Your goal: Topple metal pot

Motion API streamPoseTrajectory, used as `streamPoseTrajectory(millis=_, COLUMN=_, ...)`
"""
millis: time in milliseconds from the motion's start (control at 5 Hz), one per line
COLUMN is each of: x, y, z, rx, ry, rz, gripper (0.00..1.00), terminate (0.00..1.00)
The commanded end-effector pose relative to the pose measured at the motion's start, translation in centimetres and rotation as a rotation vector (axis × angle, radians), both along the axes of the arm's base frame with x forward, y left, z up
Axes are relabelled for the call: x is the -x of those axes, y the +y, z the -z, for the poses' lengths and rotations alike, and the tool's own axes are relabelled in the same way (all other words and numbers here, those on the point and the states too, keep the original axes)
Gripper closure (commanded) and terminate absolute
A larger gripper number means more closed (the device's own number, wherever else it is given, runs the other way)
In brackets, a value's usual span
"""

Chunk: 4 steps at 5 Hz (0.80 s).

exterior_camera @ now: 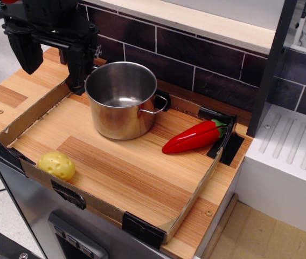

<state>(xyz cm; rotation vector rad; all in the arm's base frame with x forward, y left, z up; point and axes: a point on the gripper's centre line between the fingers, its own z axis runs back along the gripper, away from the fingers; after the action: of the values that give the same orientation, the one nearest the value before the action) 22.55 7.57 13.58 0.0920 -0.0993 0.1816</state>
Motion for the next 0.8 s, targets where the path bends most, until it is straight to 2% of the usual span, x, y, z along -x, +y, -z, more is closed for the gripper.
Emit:
streamPoseTrajectory(millis=0, x=0.0, y=0.0, z=0.0, rx=0.000, ry=0.000, rz=0.000, gripper=0.00, terminate=0.00)
streamPoseTrajectory(millis=200, x=-2.0, y=0.5, z=0.3, rx=0.041, ry=-0.022, rz=-0.180, gripper=0.00, terminate=0.00)
streamPoseTrajectory(millis=400, x=-4.4, y=1.7, z=0.9, rx=0.047, ry=-0.058, rz=-0.255, gripper=0.00, terminate=0.00)
streamPoseTrajectory(millis=600, x=-6.2, y=2.6, z=2.1, rx=0.050, ry=-0.031, rz=-0.284, gripper=0.00, terminate=0.00)
